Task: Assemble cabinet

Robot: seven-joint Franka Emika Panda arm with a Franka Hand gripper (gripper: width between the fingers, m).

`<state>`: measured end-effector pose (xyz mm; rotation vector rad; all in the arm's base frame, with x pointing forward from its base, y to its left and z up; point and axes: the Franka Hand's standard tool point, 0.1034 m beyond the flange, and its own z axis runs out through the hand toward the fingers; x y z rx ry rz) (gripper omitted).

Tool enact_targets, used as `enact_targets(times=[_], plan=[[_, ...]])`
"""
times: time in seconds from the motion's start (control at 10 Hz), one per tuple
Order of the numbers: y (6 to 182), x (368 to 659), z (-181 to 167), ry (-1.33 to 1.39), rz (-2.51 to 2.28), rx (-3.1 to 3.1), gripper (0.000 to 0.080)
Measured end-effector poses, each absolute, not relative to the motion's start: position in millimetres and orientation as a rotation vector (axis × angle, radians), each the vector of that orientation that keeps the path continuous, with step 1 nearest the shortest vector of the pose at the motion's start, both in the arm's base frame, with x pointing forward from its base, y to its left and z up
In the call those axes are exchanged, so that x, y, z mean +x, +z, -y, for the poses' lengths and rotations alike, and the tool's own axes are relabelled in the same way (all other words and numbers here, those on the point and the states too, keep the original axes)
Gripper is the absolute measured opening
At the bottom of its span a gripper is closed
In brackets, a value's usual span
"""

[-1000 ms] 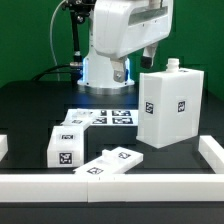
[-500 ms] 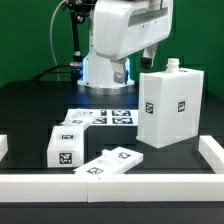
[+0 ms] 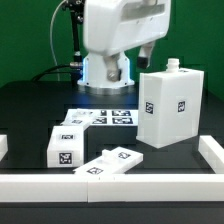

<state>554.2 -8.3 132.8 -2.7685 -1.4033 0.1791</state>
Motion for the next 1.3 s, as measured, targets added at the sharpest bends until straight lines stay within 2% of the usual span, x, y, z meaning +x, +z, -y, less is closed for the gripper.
enact_targets(times=[0.1,0.6,0.8,1.0,1.3], plan=[[122.3,561.9,14.8,0.179,1.356,-2.774,0.0795],[117.5,568.4,20.0,0.168,1.361,-2.776,0.0795],[88.3,574.7,39.2,0.193,1.281,-2.796,0.0795],[64.8,595.4,40.8,0.170,1.259,-2.801,0.0795],[61.3,601.3,40.7,0.156,1.265,-2.796,0.0795]])
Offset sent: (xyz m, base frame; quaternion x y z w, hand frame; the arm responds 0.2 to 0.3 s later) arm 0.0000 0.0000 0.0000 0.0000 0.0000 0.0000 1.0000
